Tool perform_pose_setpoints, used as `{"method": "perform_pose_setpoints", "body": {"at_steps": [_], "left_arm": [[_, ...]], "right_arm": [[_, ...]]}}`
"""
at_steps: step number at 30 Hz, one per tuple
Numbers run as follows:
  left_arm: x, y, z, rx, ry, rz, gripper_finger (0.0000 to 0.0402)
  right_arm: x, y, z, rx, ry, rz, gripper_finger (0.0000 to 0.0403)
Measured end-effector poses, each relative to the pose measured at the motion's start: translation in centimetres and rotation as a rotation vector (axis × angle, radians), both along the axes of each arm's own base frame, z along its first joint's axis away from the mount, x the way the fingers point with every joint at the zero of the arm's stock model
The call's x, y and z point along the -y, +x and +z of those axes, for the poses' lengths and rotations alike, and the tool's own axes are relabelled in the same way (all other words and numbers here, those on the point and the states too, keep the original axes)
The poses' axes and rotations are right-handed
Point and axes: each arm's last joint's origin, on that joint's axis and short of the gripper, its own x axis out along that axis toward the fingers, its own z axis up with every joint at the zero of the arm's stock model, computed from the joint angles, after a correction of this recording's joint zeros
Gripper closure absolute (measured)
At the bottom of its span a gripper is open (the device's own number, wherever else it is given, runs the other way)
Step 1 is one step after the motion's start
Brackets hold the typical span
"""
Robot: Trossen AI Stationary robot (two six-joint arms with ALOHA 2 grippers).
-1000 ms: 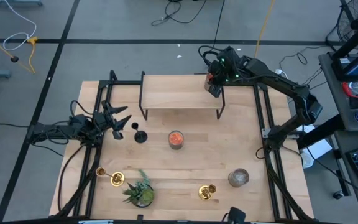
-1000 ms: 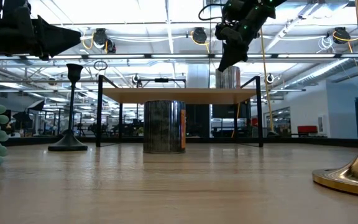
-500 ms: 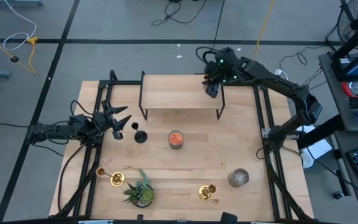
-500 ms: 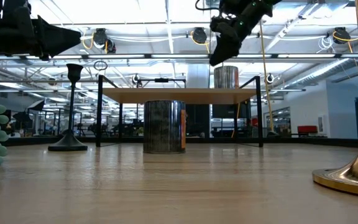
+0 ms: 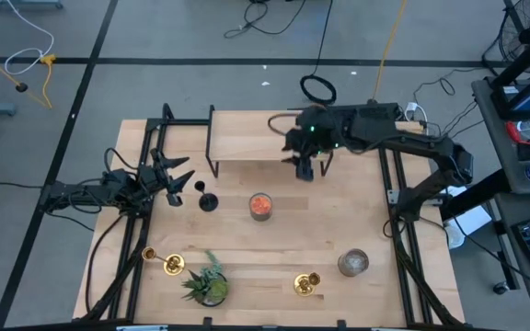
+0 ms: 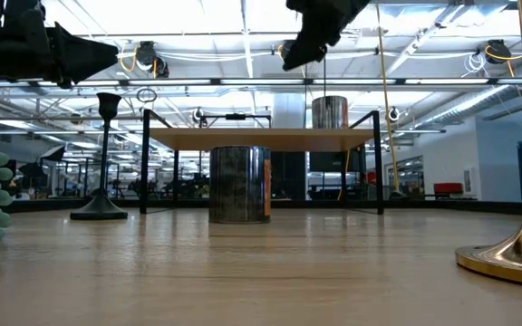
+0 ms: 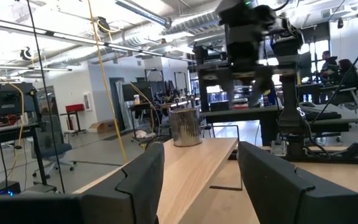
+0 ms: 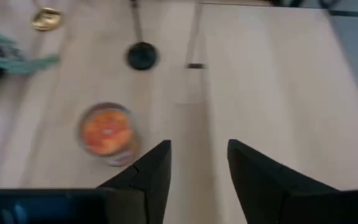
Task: Pick & Place candle stick holders
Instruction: Put the orange scented candle on the shelf
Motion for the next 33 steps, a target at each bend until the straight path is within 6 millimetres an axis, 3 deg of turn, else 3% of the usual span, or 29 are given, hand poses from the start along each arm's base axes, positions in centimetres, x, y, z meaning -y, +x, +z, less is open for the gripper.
{"method": "perform_pose_setpoints", "body": {"at_steps": [8, 13, 17, 20, 23, 28, 33], "left_arm": [[0.0, 0.0, 0.0, 0.002, -0.016, -0.006, 0.0190], [0.0, 0.0, 0.0, 0.002, -0.016, -0.006, 0.0190], [0.0, 0.0, 0.0, 0.002, -0.016, -0.005, 0.0190], [0.0, 0.0, 0.0, 0.001, -0.012, -0.004, 0.0190], [0.0, 0.0, 0.0, 0.001, -0.012, -0.004, 0.0190], [0.0, 0.0, 0.0, 0.002, -0.012, -0.004, 0.0190], [0.0, -0.1, 0.2, 0.025, -0.012, -0.004, 0.0190]], "right_arm": [[-4.6, 1.8, -3.5, 0.062, 0.066, 0.082, 0.0250], [-5.2, 1.7, -7.5, 0.099, 0.122, 0.051, 0.0252], [-5.5, 1.0, -11.0, 0.121, 0.082, 0.193, 0.0252], [-5.9, 0.6, -12.4, 0.219, 0.092, 0.321, 0.0252], [-6.2, 0.0, -13.7, 0.301, 0.070, 0.337, 0.0252], [-6.9, -0.4, -14.2, 0.424, 0.046, 0.364, 0.0252], [-7.9, 0.0, -13.7, 0.413, 0.040, 0.408, 0.0252]]}}
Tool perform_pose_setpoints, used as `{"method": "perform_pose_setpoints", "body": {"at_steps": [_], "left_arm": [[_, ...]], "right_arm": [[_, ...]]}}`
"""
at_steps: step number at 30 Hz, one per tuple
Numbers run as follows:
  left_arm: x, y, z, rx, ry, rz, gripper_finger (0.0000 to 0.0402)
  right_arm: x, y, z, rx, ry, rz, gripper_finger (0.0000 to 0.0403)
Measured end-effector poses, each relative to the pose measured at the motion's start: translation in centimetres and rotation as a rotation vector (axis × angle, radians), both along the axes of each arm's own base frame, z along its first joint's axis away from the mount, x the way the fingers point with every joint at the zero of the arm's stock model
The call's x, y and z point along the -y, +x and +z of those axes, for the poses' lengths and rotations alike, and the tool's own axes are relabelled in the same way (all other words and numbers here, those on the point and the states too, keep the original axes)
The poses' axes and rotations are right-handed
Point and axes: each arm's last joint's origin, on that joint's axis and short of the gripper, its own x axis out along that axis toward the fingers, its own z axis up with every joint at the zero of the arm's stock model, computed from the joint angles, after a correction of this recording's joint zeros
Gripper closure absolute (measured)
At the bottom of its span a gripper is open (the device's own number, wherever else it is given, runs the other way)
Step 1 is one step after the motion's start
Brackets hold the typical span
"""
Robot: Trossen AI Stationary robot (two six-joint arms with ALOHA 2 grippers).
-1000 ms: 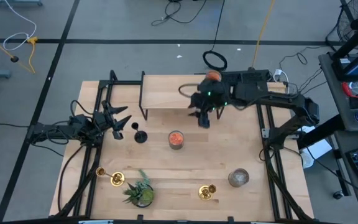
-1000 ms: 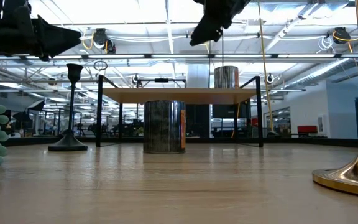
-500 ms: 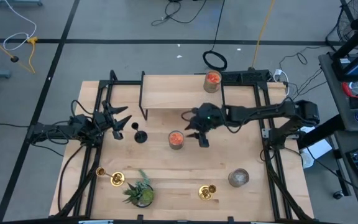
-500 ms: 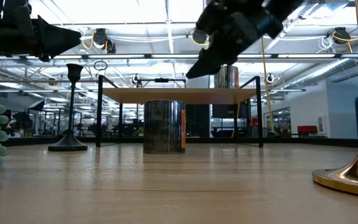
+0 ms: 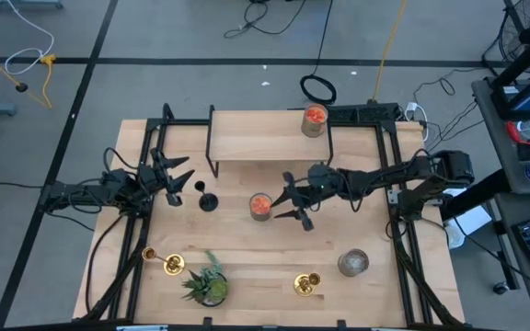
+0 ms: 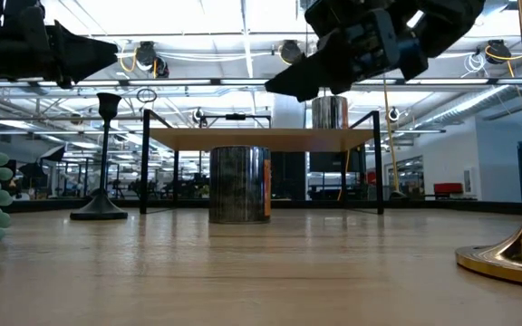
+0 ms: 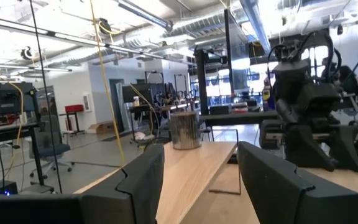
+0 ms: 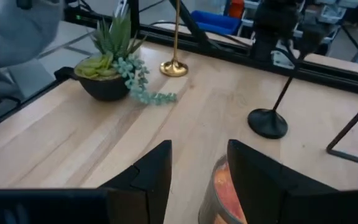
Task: Pick & Place candle stick holders
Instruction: Put the orange scented candle on the shelf
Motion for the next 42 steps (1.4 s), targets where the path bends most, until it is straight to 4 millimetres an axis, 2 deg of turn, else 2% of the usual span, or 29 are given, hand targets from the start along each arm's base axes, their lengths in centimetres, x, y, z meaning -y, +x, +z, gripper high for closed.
{"method": "perform_pose_setpoints", "body": {"at_steps": [5, 11, 15, 24, 28, 36, 39, 42], "left_arm": [[0.0, 0.0, 0.1, 0.015, -0.001, 0.000, 0.0190], [0.3, 0.2, 0.0, -0.004, 0.034, -0.109, 0.0190], [0.5, 0.3, -0.1, -0.014, 0.058, -0.182, 0.0190], [0.4, 0.3, -0.1, -0.023, 0.047, -0.149, 0.0190], [0.4, 0.3, -0.1, -0.023, 0.047, -0.149, 0.0190], [0.4, 0.3, -0.1, -0.023, 0.047, -0.149, 0.0190], [0.4, 0.3, -0.1, -0.023, 0.047, -0.149, 0.0190], [0.4, 0.3, -0.1, -0.023, 0.047, -0.149, 0.0190]], "right_arm": [[-0.1, 1.1, -0.2, -0.045, -0.004, 0.006, 0.0252], [0.1, 2.7, -2.7, -0.124, -0.025, 0.011, 0.0252], [0.3, 3.1, -3.6, -0.115, -0.090, 0.034, 0.0252], [1.5, 3.6, -5.4, -0.139, -0.118, 0.018, 0.0255], [1.7, 3.5, -5.7, -0.145, -0.144, 0.026, 0.0284], [1.9, 3.3, -6.0, -0.181, -0.168, 0.042, 0.0390], [1.9, 3.2, -6.2, -0.206, -0.164, 0.040, 0.0394], [2.0, 2.9, -6.0, -0.230, -0.173, 0.024, 0.0369]]}}
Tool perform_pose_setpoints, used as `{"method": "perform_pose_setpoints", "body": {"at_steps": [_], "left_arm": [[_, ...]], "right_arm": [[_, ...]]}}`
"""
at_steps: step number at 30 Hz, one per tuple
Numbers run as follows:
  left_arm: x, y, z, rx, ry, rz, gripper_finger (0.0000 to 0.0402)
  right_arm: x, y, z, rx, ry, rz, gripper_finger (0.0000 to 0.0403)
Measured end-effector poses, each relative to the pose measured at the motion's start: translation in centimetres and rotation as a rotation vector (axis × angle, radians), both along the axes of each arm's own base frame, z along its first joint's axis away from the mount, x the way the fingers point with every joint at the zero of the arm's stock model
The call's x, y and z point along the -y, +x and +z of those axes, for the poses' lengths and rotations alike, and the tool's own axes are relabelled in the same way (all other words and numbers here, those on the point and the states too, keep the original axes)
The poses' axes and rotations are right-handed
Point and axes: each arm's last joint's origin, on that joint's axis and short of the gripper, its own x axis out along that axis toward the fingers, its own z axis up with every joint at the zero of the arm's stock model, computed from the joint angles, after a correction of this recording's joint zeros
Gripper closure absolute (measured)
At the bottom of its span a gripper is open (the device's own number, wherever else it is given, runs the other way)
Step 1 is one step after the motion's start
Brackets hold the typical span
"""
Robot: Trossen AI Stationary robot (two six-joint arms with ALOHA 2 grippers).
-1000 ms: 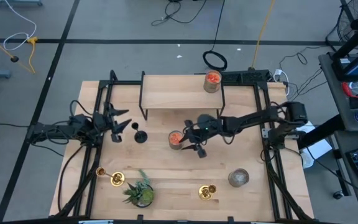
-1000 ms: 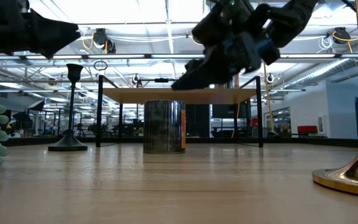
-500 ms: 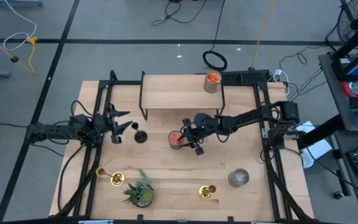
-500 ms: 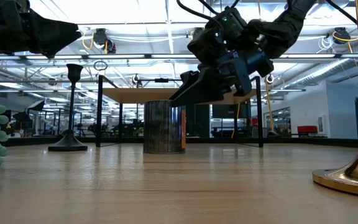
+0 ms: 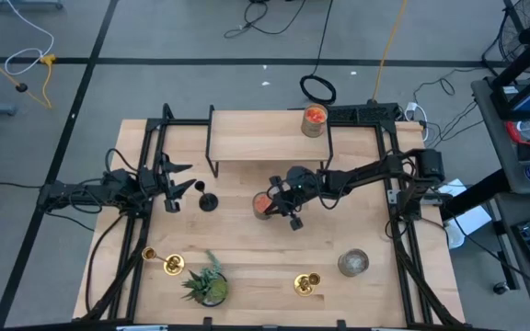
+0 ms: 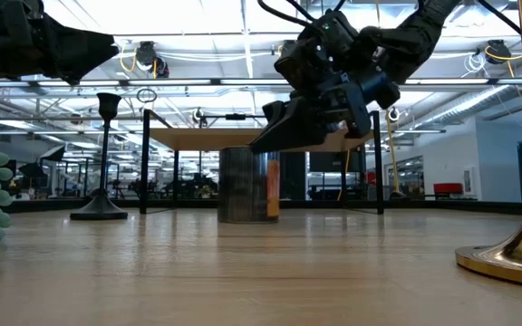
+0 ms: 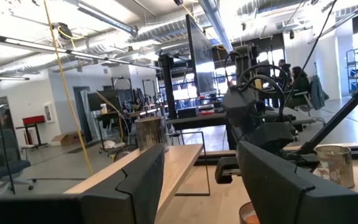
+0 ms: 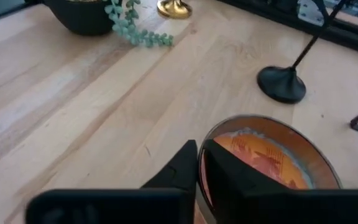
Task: Pick & Place candle stick holders
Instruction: Put the orange scented candle on the shelf
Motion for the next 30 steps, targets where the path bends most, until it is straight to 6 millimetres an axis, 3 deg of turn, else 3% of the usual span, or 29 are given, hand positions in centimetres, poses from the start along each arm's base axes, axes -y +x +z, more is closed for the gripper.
{"method": "perform_pose_setpoints", "body": {"at_steps": [5, 10, 18, 25, 30], "left_arm": [[0.0, 0.0, 0.0, -0.001, 0.000, 0.000, 0.0190], [0.0, 0.0, 0.0, -0.002, 0.000, 0.000, 0.0190], [0.0, 0.0, 0.1, 0.010, 0.000, 0.000, 0.0190], [0.0, 0.0, 0.1, 0.007, 0.006, 0.002, 0.0190], [0.0, 0.0, 0.0, 0.002, 0.005, 0.001, 0.0190]], "right_arm": [[0.0, -1.0, 1.1, -0.048, -0.010, -0.008, 0.0322], [-0.1, -2.8, 2.6, -0.143, -0.021, -0.039, 0.0310], [0.1, -3.5, 2.9, -0.191, -0.068, -0.073, 0.0333], [0.1, -3.7, 2.8, -0.217, -0.108, -0.068, 0.0393], [-0.3, -4.0, 3.3, -0.220, -0.082, -0.081, 0.0392]]}}
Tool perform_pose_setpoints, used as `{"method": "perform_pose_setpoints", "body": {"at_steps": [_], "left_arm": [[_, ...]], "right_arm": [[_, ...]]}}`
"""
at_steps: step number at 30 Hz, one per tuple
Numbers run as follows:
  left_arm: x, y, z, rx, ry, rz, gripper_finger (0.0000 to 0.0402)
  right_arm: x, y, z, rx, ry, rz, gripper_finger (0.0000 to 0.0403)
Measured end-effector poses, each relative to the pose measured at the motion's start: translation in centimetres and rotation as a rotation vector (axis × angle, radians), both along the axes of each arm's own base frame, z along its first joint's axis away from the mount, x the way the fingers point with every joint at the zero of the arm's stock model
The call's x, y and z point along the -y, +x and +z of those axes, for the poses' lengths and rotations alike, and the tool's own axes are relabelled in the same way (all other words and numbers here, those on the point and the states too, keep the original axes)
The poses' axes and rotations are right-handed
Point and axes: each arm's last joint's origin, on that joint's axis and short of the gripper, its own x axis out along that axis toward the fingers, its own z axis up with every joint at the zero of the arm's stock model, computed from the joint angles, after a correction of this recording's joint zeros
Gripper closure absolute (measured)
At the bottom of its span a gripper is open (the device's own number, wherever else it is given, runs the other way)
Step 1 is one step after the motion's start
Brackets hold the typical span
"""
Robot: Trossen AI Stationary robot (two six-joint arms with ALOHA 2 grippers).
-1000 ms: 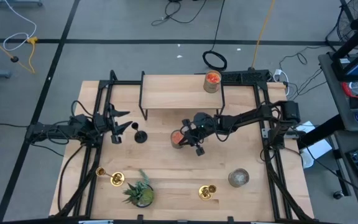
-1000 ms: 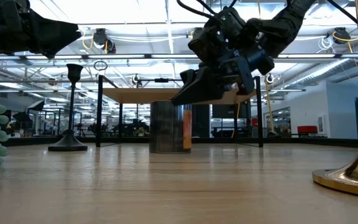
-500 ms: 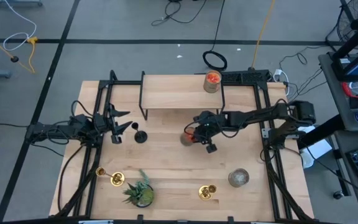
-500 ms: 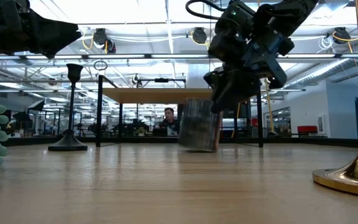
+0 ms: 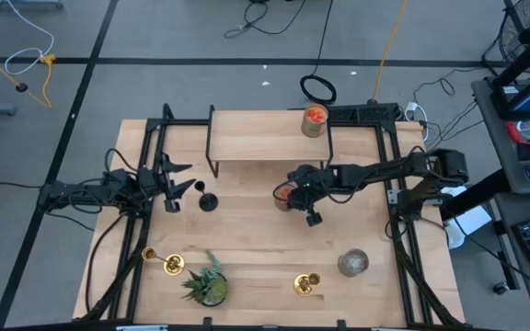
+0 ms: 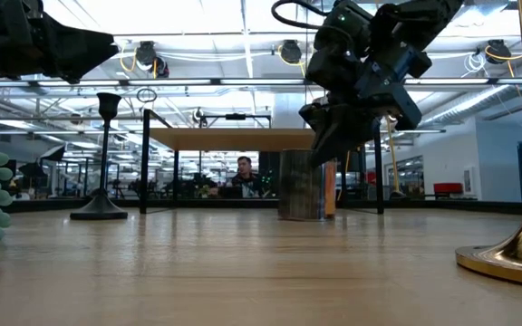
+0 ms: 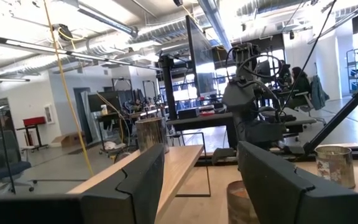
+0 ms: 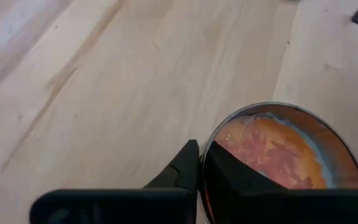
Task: Pick & Place candle stick holders
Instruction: Put the orange scented candle on the shelf
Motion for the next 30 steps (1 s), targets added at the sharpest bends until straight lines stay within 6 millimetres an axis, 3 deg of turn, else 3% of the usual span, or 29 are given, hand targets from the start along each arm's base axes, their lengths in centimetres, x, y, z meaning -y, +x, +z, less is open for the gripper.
{"method": "perform_pose_setpoints", "body": {"at_steps": [4, 11, 17, 23, 26, 30], "left_arm": [[0.0, 0.0, 0.0, -0.003, 0.000, 0.000, 0.0190], [0.0, 0.0, 0.0, -0.003, -0.002, -0.001, 0.0190], [0.0, 0.0, 0.1, 0.007, 0.011, 0.004, 0.0190], [0.0, -0.1, 0.3, 0.024, 0.012, 0.004, 0.0190], [0.0, -0.1, 0.3, 0.030, 0.012, 0.004, 0.0190], [0.0, -0.1, 0.3, 0.030, 0.011, 0.004, 0.0190]], "right_arm": [[-1.0, -0.8, 2.0, 0.047, 0.062, 0.009, 0.0399], [-2.5, -2.7, 8.7, 0.362, 0.188, 0.009, 0.0400], [-3.5, -4.7, 13.3, 0.519, 0.085, 0.124, 0.0402], [-2.1, -3.2, 17.7, 0.451, -0.185, 0.008, 0.0402], [-0.7, -1.7, 18.1, 0.276, -0.279, -0.027, 0.0402], [2.1, 0.5, 18.8, 0.176, -0.330, -0.080, 0.0402]]}}
